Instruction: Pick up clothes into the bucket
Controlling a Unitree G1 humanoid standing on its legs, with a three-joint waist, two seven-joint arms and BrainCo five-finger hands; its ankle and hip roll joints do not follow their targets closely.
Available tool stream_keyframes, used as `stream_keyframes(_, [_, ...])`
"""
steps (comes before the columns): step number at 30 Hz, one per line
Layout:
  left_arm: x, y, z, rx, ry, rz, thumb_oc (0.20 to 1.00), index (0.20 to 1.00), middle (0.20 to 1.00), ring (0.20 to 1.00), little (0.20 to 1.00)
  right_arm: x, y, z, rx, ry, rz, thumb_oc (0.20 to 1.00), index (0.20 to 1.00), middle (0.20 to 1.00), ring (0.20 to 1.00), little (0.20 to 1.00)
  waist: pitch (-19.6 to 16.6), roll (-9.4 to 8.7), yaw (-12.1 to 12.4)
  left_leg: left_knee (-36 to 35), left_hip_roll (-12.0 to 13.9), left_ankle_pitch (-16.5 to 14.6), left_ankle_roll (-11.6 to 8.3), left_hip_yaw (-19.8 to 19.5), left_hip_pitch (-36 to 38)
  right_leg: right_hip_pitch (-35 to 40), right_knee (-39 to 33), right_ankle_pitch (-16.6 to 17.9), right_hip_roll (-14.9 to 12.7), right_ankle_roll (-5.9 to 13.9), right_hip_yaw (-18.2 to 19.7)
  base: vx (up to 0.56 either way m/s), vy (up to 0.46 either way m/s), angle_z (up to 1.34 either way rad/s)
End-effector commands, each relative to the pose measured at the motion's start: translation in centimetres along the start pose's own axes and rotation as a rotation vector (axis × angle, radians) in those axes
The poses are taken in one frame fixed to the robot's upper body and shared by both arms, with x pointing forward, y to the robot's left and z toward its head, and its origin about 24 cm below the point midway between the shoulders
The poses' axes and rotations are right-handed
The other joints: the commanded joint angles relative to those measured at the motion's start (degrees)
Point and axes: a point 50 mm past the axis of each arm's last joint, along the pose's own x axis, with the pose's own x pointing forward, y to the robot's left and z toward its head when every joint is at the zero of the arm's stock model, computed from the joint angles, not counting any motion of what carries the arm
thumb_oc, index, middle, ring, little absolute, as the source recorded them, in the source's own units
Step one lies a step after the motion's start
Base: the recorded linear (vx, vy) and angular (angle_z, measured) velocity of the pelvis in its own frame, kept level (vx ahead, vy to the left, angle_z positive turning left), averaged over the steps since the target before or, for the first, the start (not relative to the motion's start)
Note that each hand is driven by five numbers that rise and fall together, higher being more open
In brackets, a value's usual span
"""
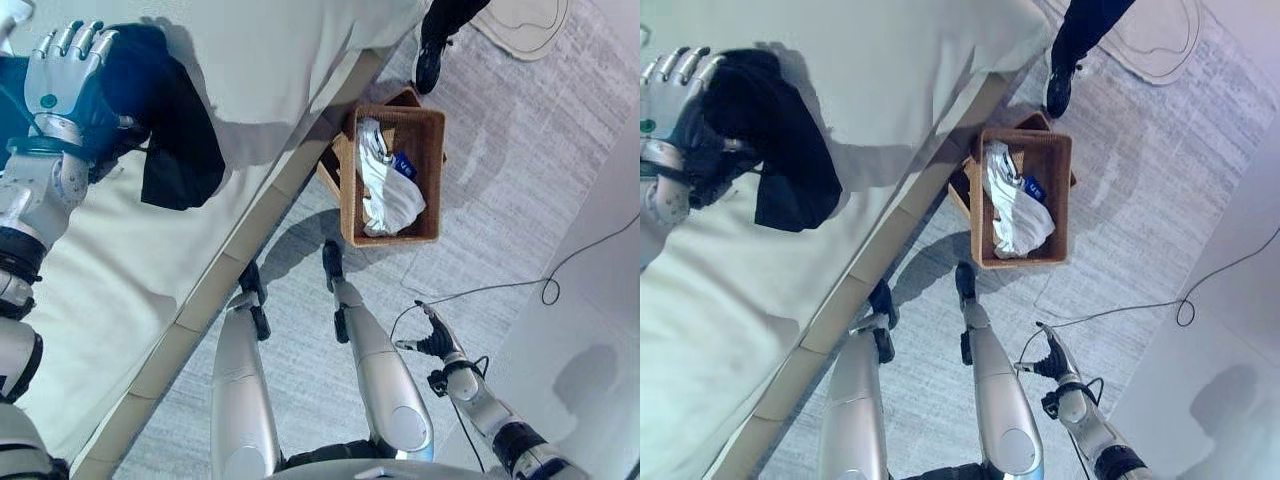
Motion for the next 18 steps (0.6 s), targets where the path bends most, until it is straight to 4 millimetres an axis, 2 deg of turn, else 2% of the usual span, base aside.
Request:
stream_keyframes(1, [1.4, 3.6, -1.2, -0.028, 0.043, 0.102, 1.000, 1.000, 1.000, 1.000, 1.000, 0.0, -0.6, 1.1, 0.053, -0.066, -0.038, 1.000, 1.000, 1.000, 1.000, 1.000, -0.39, -0.52, -0.26, 15.18, -2.61, -14.13, 3.26, 0.41, -1.28, 1.83, -10.09, 6.14, -1.01, 4.04, 2.88, -0.01, -0.047, 0.02])
stream_keyframes(4, [1.9, 3.4, -1.0, -0.105, 0.082, 0.082, 1.000, 1.000, 1.000, 1.000, 1.000, 0.4, -0.8, 2.8, 0.114, -0.132, -0.056, 1.000, 1.000, 1.000, 1.000, 1.000, -0.37, -0.63, -0.61, 16.66, -2.68, -14.04, 3.22, -1.27, -5.72, -1.20, -10.79, 6.77, -0.57, 3.93, 2.35, -0.02, -0.073, 0.05])
stream_keyframes(7, [1.9, 2.9, -1.4, -0.110, 0.110, 0.048, 1.000, 1.000, 1.000, 1.000, 1.000, 0.6, -0.7, 3.6, 0.131, -0.163, -0.055, 1.000, 1.000, 1.000, 1.000, 1.000, -0.37, -0.65, -0.85, 16.98, -2.62, -13.91, 3.18, -1.84, -7.31, -2.51, -10.86, 6.99, -0.34, 3.79, 2.05, -0.03, -0.052, 0.09])
stream_keyframes(8, [2.4, 2.9, -0.8, -0.128, 0.107, 0.042, 1.000, 1.000, 1.000, 1.000, 1.000, 0.8, -0.8, 4.3, 0.155, -0.186, -0.061, 1.000, 1.000, 1.000, 1.000, 1.000, -0.37, -0.42, -1.07, 17.47, -2.91, -13.85, 3.12, -2.42, -9.02, -3.76, -11.02, 7.24, -0.33, 3.56, 2.13, -0.03, -0.030, 0.10])
stream_keyframes(9, [2.4, 2.8, -0.8, -0.141, 0.114, 0.028, 0.680, 0.680, 0.680, 0.680, 0.680, 1.0, -1.0, 4.7, 0.170, -0.198, -0.065, 1.000, 1.000, 1.000, 1.000, 1.000, -0.37, -0.27, -1.18, 17.76, -3.05, -13.77, 3.13, -2.58, -9.84, -4.50, -11.02, 7.41, -0.31, 3.49, 1.99, -0.04, -0.034, 0.10])
stream_keyframes(10, [2.4, 2.6, -1.2, -0.146, 0.135, 0.014, 0.485, 0.485, 0.485, 0.485, 0.485, 1.1, -1.0, 5.1, 0.178, -0.214, -0.064, 1.000, 1.000, 1.000, 1.000, 1.000, -0.37, -0.38, -1.25, 17.70, -3.10, -13.64, 3.13, -2.66, -10.29, -4.97, -11.10, 7.58, -0.22, 3.45, 1.85, -0.02, -0.008, 0.07])
stream_keyframes(11, [2.4, 2.6, -1.2, -0.146, 0.135, 0.014, 0.485, 0.485, 0.485, 0.485, 0.485, 1.1, -1.0, 5.1, 0.179, -0.214, -0.065, 1.000, 1.000, 1.000, 1.000, 1.000, -0.37, -0.36, -1.27, 17.71, -3.11, -13.63, 3.13, -2.69, -10.36, -5.02, -11.09, 7.59, -0.23, 3.45, 1.82, -0.03, -0.017, 0.04])
stream_keyframes(12, [2.5, 2.6, -1.3, -0.169, 0.154, 0.010, 0.200, 0.200, 0.200, 0.200, 0.200, 1.2, -0.8, 5.7, 0.200, -0.232, -0.057, 1.000, 1.000, 1.000, 1.000, 1.000, -0.37, -0.40, -1.37, 17.59, -3.08, -13.22, 3.09, -2.96, -11.27, -5.92, -11.12, 7.91, -0.13, 3.50, 1.63, -0.02, -0.035, 0.03])
stream_keyframes(18, [1.8, 2.0, -1.7, -0.136, 0.149, -0.004, 0.200, 0.200, 0.200, 0.200, 0.200, 1.1, -0.3, 6.6, 0.197, -0.276, -0.022, 1.000, 1.000, 1.000, 1.000, 1.000, -0.37, -0.53, -1.00, 16.58, -3.08, -12.49, 3.07, -3.26, -10.36, -5.66, -10.73, 7.90, 0.05, 3.38, 1.38, -0.03, -0.033, 0.02])
